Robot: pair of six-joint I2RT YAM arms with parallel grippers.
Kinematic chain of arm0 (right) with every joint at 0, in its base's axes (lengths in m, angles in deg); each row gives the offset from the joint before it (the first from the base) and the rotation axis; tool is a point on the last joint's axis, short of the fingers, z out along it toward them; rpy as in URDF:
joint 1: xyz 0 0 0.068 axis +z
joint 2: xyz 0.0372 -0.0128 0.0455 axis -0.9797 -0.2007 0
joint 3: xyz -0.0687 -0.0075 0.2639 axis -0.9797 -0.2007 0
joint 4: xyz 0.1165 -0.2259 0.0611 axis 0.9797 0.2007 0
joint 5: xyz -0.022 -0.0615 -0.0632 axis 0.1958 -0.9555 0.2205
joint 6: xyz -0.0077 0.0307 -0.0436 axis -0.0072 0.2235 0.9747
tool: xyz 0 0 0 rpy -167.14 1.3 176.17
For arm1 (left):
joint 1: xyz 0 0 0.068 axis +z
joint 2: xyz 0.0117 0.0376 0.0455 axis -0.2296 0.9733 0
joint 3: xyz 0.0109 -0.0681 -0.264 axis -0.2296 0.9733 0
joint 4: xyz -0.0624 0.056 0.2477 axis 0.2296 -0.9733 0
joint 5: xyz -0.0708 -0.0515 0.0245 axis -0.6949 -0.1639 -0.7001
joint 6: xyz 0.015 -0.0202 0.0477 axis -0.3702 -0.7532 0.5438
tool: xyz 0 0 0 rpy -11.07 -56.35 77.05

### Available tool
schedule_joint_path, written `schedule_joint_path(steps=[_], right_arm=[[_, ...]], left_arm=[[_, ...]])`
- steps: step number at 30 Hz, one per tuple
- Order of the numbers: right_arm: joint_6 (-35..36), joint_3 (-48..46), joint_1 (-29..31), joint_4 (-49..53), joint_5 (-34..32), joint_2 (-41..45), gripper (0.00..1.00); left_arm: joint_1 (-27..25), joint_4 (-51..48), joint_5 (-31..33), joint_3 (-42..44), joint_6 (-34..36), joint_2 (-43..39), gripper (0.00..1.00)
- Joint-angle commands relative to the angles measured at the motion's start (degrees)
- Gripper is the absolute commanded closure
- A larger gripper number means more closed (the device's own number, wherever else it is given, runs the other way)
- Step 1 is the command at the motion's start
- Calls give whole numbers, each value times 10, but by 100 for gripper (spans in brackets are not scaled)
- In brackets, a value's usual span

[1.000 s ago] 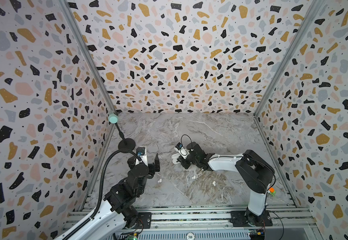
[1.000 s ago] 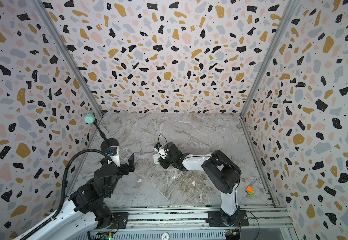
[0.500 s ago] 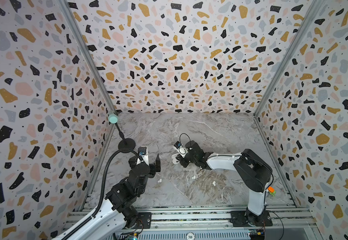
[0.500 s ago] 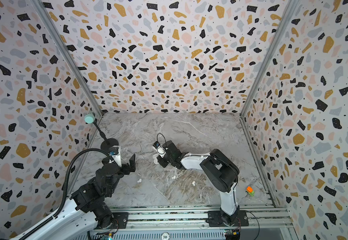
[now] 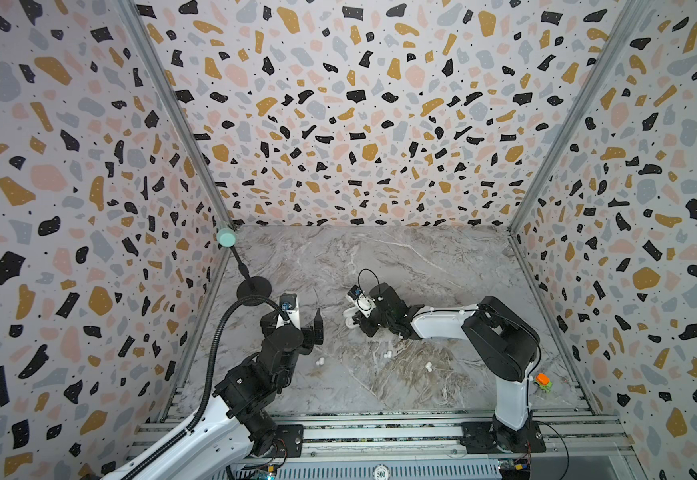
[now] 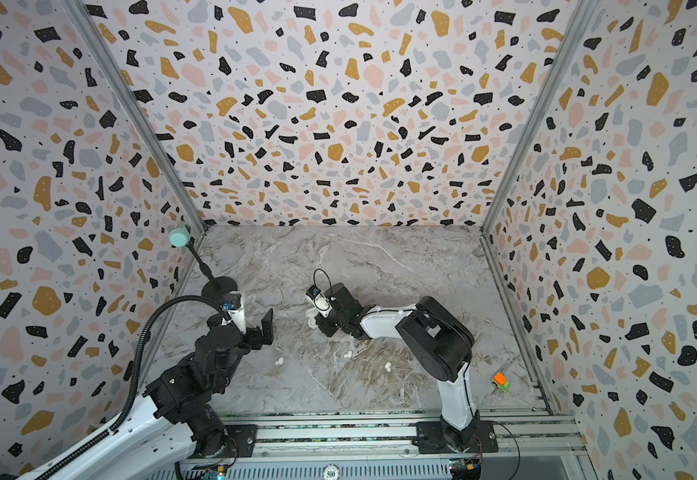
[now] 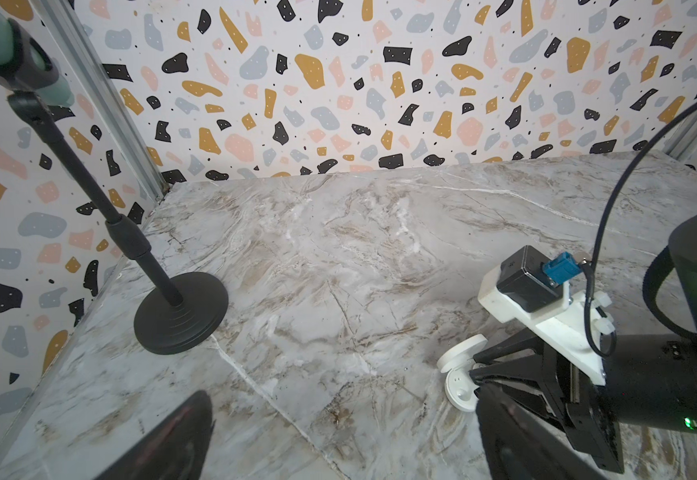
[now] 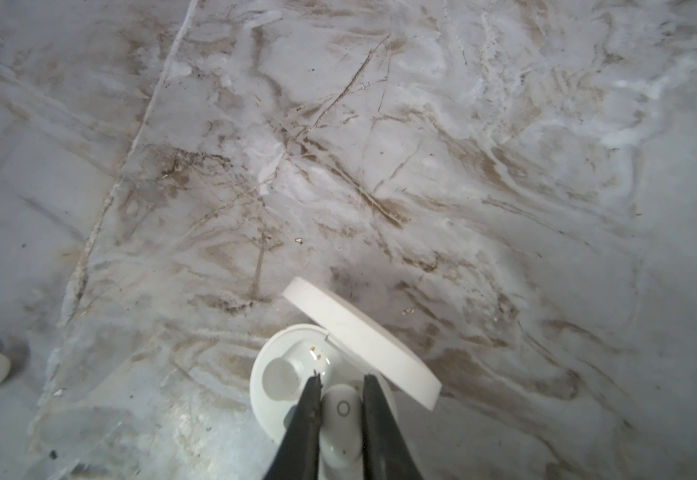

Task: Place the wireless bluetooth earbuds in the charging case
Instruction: 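Lower the held earbud into a slot of the open case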

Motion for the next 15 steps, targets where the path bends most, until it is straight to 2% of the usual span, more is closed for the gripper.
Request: schedule_joint_path(steps=[1,15], right_arm=[[6,14,-2,2,-4,1,100],[4,11,-5,-5,-6,-3,100]], left_arm=[[3,23,-3,1,9,1,0],[3,23,-12,1,9,3,0]])
